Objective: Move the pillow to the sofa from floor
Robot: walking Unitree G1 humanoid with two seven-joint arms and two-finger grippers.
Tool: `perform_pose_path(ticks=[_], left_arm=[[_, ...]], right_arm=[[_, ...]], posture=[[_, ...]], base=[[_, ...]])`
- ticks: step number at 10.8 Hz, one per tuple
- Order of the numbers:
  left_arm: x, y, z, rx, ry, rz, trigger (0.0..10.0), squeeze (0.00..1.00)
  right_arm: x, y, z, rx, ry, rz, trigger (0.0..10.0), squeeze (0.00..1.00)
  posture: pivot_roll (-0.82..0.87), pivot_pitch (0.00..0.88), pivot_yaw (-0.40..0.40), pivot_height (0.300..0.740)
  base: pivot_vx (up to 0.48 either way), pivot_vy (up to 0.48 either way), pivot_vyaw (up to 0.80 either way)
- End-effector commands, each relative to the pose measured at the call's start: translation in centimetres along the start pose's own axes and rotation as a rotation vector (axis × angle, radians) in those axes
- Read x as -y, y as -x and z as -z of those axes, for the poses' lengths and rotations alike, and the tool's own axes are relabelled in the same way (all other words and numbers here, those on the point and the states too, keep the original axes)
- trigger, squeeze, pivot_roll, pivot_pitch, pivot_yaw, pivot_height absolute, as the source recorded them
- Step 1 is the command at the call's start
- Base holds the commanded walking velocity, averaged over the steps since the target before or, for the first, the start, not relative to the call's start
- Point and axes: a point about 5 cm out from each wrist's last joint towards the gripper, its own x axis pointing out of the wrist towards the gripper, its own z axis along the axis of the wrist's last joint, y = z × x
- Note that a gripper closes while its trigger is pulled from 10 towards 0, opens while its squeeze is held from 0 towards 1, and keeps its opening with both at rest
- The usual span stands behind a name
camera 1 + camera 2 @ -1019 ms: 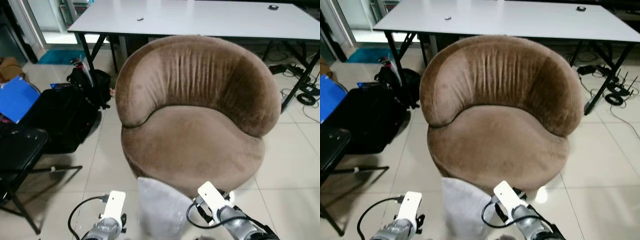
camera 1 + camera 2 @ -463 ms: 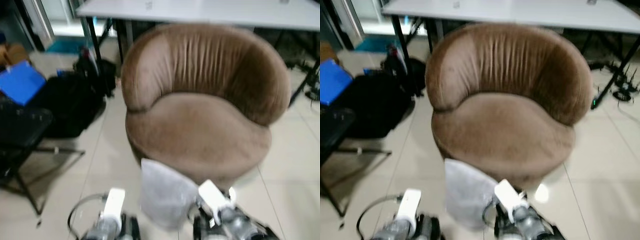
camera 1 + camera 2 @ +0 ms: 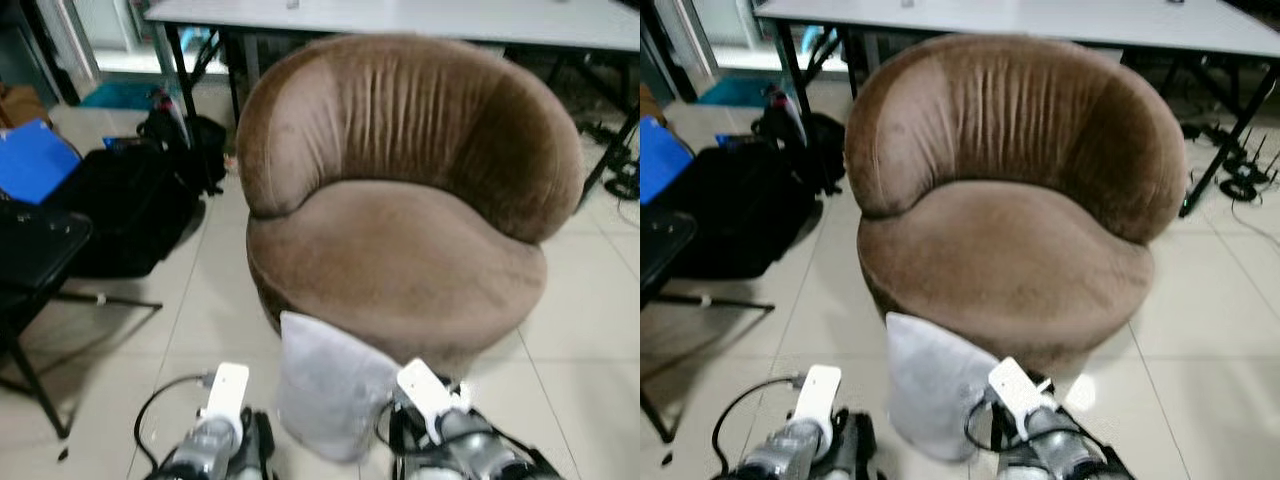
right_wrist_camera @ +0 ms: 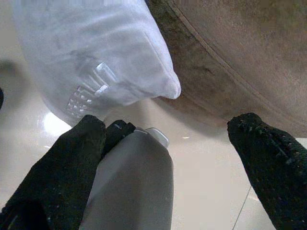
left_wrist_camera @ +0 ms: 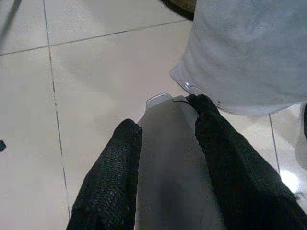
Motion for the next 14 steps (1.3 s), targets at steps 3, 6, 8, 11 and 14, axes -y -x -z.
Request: perform_pose_path(ticks=[3, 6, 8, 11, 14], left_arm=[[0.62, 0.16, 1.82, -0.07, 0.007, 0.018, 10.0, 0.0], [0.66, 0.17, 1.89, -0.073, 0.017, 0.019, 10.0, 0.0], [0.65, 0.17, 1.91, -0.075, 0.024, 0.018, 10.0, 0.0], [0.58, 0.17, 1.92, -0.077, 0.038, 0.016, 10.0, 0.0], [0.62, 0.17, 1.91, -0.078, 0.045, 0.015, 10.0, 0.0]], right_arm=[[0.18, 0.03, 0.23, -0.019, 0.032, -0.003, 10.0, 0.0], [0.2, 0.03, 0.16, -0.013, 0.048, -0.005, 10.0, 0.0], [0.18, 0.02, 0.16, -0.015, 0.053, -0.01, 10.0, 0.0], [0.15, 0.0, 0.15, -0.022, 0.051, -0.015, 10.0, 0.0], [0.22, 0.0, 0.07, -0.013, 0.055, -0.01, 10.0, 0.0]], posture=[[-0.11, 0.0, 0.021, 0.547], [-0.11, 0.0, 0.01, 0.537], [-0.11, 0.0, 0.006, 0.537], [-0.11, 0.0, 0.003, 0.497], [-0.11, 0.0, 0.001, 0.483]], base=[[0.0, 0.0, 0.0], [0.0, 0.0, 0.0], [0.0, 0.0, 0.0], [0.0, 0.0, 0.0], [0.0, 0.0, 0.0]])
